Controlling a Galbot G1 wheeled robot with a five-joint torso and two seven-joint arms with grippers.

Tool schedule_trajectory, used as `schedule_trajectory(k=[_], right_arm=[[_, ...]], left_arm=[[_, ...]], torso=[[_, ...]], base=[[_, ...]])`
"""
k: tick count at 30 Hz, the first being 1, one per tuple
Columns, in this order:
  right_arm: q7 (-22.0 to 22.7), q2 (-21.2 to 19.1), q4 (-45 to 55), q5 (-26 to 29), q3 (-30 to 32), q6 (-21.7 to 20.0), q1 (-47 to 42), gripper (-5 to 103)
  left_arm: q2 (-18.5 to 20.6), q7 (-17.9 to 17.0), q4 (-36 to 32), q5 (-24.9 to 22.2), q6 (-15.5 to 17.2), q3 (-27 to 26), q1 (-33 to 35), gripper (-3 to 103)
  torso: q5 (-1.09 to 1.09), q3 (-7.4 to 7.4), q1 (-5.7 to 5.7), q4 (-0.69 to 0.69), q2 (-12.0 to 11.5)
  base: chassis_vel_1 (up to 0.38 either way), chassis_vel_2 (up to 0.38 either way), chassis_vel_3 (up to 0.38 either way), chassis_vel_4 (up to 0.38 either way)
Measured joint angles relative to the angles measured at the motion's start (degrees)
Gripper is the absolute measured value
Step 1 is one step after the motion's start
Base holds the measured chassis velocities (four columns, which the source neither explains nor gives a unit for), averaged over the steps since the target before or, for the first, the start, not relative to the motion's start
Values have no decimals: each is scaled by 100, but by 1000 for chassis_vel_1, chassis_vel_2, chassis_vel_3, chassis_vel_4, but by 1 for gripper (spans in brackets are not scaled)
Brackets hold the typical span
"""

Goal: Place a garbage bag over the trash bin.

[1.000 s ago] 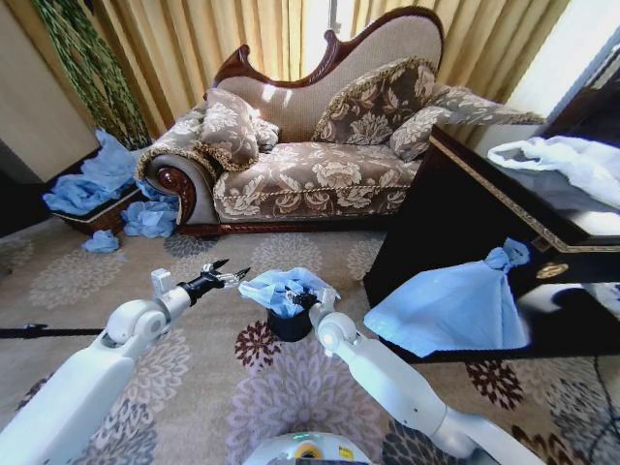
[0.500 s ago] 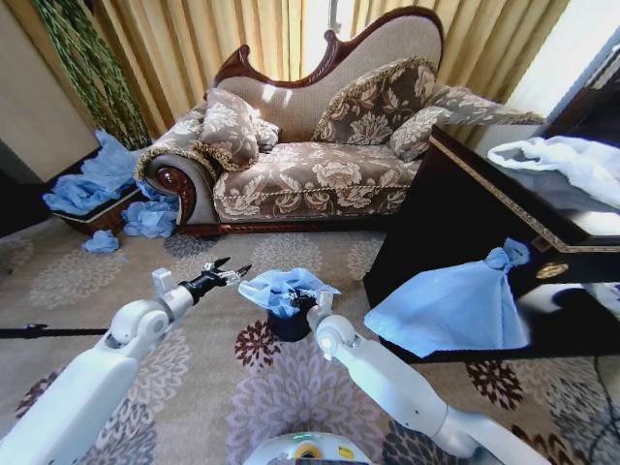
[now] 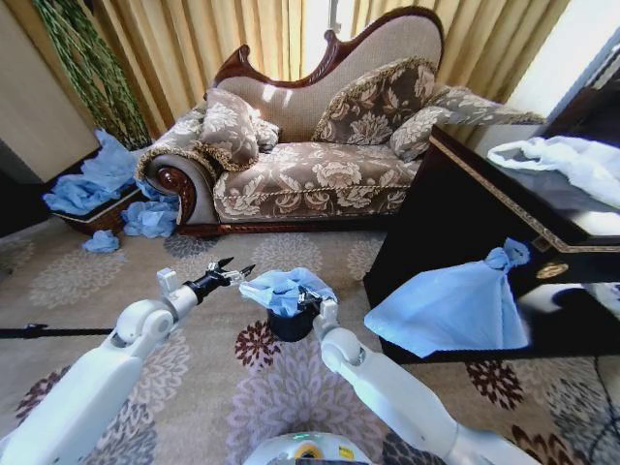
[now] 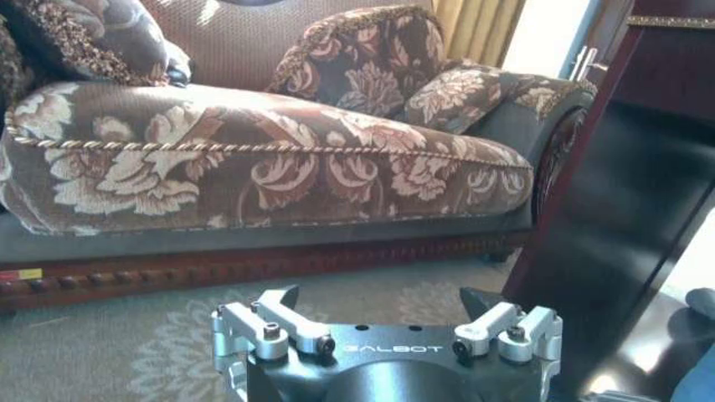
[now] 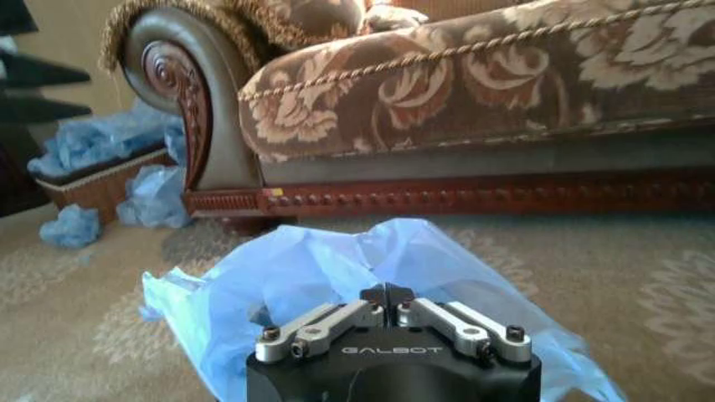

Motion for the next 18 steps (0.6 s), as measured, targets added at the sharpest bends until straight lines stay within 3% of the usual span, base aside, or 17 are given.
schedule_trajectory(k=[10, 18], right_arm=[[-32, -819, 1417, 304, 343, -211, -1133, 0], [-272, -820, 1269, 18, 574, -144, -1662, 0]], left_arm=[[-62, -83, -69, 23, -2, 72, 61, 99], [-92, -158, -94, 26, 8, 179, 48, 99]], torso=[[0, 0, 0, -1, 1], [0, 0, 0, -1, 1]], base=[[0, 0, 0, 0], [0, 0, 0, 0]])
